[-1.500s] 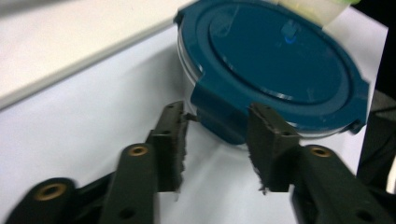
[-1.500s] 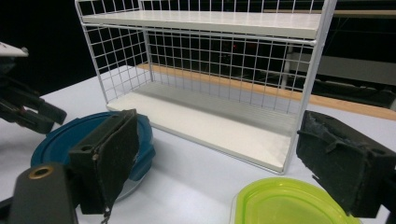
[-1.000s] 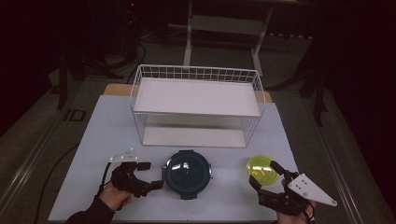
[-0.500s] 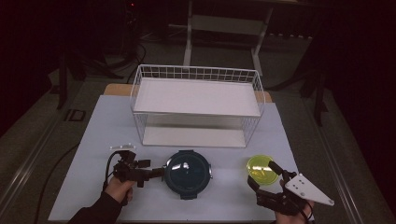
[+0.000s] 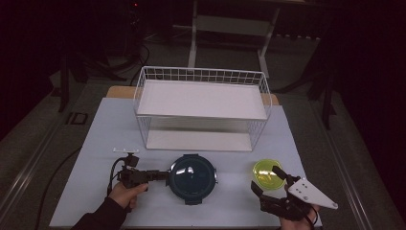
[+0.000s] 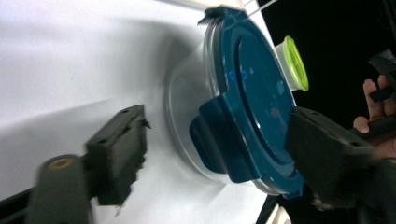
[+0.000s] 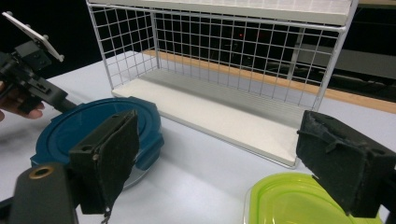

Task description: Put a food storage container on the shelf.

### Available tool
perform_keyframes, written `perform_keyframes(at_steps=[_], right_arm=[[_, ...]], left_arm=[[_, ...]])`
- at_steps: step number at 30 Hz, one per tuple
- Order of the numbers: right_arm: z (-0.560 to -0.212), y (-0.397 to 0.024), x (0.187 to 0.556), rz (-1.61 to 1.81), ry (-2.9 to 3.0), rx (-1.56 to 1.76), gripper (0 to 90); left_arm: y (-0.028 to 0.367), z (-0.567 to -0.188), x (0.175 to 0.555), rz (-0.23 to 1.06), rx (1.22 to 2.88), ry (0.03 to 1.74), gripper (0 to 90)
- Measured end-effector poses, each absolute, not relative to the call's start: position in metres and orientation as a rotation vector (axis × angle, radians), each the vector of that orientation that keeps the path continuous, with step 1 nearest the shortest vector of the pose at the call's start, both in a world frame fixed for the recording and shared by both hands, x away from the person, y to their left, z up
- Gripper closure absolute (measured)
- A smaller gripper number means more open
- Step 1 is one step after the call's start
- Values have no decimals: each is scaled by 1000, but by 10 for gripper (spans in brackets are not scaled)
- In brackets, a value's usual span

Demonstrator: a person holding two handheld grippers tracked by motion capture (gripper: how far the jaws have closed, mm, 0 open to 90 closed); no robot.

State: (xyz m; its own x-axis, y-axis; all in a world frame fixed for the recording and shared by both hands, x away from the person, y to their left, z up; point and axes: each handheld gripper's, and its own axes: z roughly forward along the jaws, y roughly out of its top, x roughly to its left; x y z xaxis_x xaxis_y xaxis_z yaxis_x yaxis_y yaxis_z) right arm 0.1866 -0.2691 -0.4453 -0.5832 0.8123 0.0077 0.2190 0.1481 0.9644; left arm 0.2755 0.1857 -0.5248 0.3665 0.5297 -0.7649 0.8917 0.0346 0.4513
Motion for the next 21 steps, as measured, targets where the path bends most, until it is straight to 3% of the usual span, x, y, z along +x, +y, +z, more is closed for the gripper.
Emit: perform_keyframes(at_steps=[12,21], right_arm=[[-446,-269,187,1446,1904,975,130],[-445,-264,189,1466,1959,963,135]], left_arm=[[175,-542,279,-685,1534,1345,474],[175,-541,279,-664,1548,1319,507]])
